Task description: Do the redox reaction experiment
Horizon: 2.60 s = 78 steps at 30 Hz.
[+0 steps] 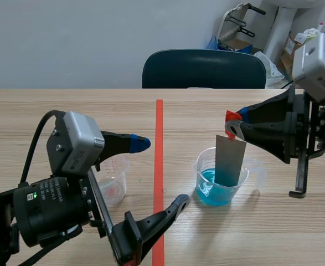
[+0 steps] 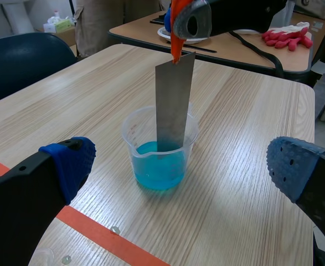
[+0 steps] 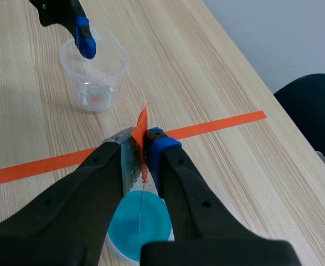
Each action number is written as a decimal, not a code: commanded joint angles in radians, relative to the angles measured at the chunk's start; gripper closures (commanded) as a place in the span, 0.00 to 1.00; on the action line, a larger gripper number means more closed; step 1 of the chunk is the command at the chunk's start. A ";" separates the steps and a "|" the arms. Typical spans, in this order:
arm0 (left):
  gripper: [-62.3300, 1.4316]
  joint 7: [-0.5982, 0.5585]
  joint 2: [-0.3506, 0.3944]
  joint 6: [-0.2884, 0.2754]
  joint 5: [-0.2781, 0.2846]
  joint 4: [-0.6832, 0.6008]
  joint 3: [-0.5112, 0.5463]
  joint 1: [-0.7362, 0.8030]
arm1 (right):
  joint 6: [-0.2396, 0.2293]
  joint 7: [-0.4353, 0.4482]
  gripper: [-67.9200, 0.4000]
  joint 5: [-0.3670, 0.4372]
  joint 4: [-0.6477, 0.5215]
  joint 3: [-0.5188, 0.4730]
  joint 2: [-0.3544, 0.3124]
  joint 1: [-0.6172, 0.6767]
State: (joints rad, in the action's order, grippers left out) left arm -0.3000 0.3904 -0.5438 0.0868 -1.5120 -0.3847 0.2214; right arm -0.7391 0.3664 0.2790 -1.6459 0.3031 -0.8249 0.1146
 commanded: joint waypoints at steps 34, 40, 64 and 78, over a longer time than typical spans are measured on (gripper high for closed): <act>0.00 -0.014 -0.007 0.002 0.013 -0.012 -0.002 -0.003 | -0.006 0.206 0.99 -0.243 0.116 0.019 0.077 -0.035; 0.00 -0.014 -0.007 0.002 0.013 -0.012 -0.002 -0.003 | -0.006 0.206 0.99 -0.243 0.116 0.019 0.077 -0.035; 0.00 -0.014 -0.007 0.002 0.013 -0.012 -0.002 -0.003 | -0.006 0.206 0.99 -0.243 0.116 0.019 0.077 -0.034; 0.00 -0.014 -0.007 0.002 0.013 -0.012 -0.002 -0.003 | -0.006 0.206 0.99 -0.243 0.116 0.019 0.077 -0.034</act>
State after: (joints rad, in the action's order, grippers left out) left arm -0.3000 0.3904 -0.5438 0.0868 -1.5120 -0.3847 0.2214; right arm -0.7380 0.5648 0.0303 -1.5230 0.3290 -0.7372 0.0948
